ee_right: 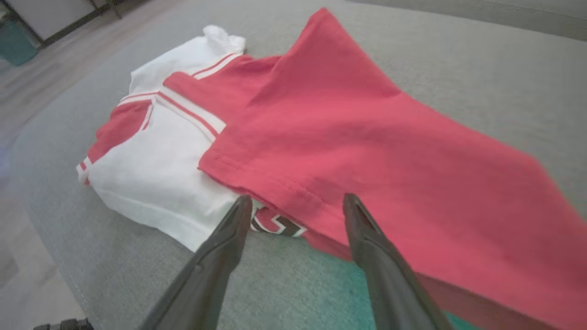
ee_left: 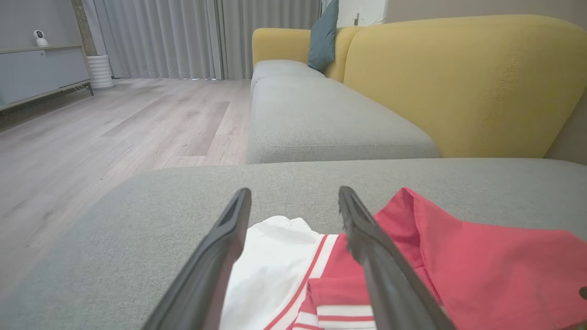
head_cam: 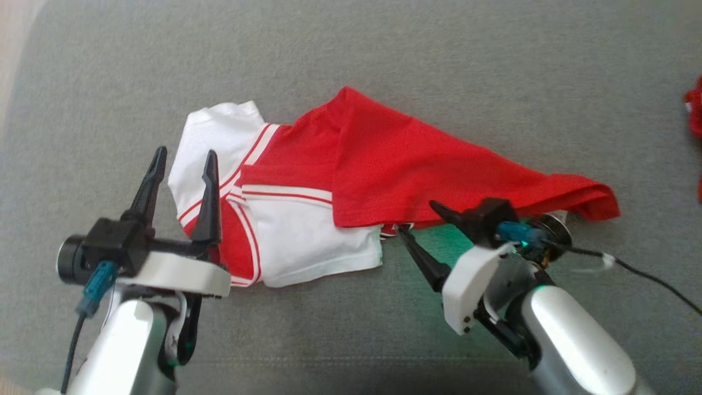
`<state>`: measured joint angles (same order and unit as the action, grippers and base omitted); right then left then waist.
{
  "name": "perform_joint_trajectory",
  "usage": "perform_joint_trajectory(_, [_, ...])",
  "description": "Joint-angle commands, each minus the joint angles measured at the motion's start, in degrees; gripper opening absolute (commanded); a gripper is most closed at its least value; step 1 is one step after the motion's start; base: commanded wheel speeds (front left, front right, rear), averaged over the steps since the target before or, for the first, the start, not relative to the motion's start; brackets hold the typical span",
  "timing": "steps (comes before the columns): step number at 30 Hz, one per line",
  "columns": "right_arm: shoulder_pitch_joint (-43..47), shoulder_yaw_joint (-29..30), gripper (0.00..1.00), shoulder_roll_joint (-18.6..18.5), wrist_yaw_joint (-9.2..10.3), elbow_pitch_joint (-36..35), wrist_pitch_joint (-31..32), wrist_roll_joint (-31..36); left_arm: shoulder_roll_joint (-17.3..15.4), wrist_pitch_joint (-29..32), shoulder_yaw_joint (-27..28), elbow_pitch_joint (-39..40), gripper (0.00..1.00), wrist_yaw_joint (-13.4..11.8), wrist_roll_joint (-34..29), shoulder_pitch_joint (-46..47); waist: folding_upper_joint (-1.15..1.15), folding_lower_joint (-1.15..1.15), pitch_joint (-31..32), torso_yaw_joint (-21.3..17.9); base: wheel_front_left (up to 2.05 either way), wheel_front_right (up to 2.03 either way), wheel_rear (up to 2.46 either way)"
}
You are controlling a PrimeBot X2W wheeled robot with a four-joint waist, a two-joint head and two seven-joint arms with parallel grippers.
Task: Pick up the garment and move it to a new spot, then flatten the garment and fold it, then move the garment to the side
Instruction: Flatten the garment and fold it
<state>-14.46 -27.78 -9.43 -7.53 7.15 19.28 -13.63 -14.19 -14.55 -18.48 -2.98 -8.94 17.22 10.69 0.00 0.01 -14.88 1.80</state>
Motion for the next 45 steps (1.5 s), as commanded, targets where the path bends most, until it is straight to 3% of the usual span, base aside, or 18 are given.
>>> perform_joint_trajectory(1, [-3.32,-3.40,1.00,-1.00,0.04,-0.17,0.56,-0.28,-0.61,-0.45,2.19,1.38,1.00,0.45,-0.64,2.91,0.00,-0.01,-1.61,1.47,0.00,0.00,0.00])
perform_joint_trajectory(11, [-8.99,-9.18,0.98,-3.79,0.04,5.08,1.69,-0.11,0.86,-0.45,3.25,0.81,1.00,1.32,-1.64,3.88,0.00,-0.01,-2.47,2.52,0.00,0.00,0.00])
perform_joint_trajectory(13, [-9.47,-9.43,0.42,-3.93,0.04,5.90,1.74,-0.12,1.16,-0.45,3.52,0.85,1.00,1.50,-1.92,3.87,0.00,-0.01,-2.53,2.55,0.00,0.00,0.00])
perform_joint_trajectory(14, [-9.74,-9.28,0.03,-4.01,0.04,6.11,1.29,0.05,1.32,-0.45,3.64,0.87,1.00,1.63,-2.05,3.88,0.00,-0.01,-2.56,2.59,0.00,0.00,0.00])
perform_joint_trajectory(15, [-9.93,-9.05,0.00,-3.96,0.04,6.16,0.60,0.06,1.44,-0.45,3.75,0.87,1.00,1.77,-2.17,3.90,0.00,-0.01,-2.60,2.61,0.00,0.00,0.00])
perform_joint_trajectory(24, [-11.35,-3.23,0.00,-3.40,0.04,4.78,-5.77,-0.67,2.51,-0.45,4.98,0.75,1.00,2.84,-3.23,3.66,0.00,-0.01,-2.39,2.32,0.00,0.00,0.00])
perform_joint_trajectory(31, [-15.34,10.09,0.00,-3.27,0.04,7.66,-8.57,0.13,3.48,-0.45,5.29,0.86,1.00,3.95,-4.00,4.33,0.00,-0.01,-3.45,3.07,0.00,0.00,0.00])
perform_joint_trajectory(40, [-21.10,24.83,0.00,-1.66,0.04,18.34,-10.19,-1.61,4.61,-0.45,5.42,0.86,1.00,5.52,-5.19,6.05,0.00,-0.01,-6.22,4.90,0.00,0.00,0.00])
perform_joint_trajectory(41, [-21.67,25.65,0.33,-1.57,0.04,19.68,-10.66,-2.11,4.66,-0.45,5.42,0.82,1.00,5.71,-5.36,6.20,0.00,-0.01,-6.49,4.97,0.00,0.00,0.00])
perform_joint_trajectory(42, [-22.22,26.33,0.98,-1.57,0.04,20.77,-11.71,-2.30,4.73,-0.45,5.44,0.80,1.00,5.86,-5.53,6.33,0.00,-0.01,-6.69,5.00,0.00,0.00,0.00])
perform_joint_trajectory(45, [-23.30,27.39,1.00,-0.83,0.04,23.32,-15.56,-3.45,4.88,-0.45,5.58,0.67,1.00,6.17,-5.98,6.45,0.00,-0.01,-6.99,4.74,0.00,0.00,0.00])
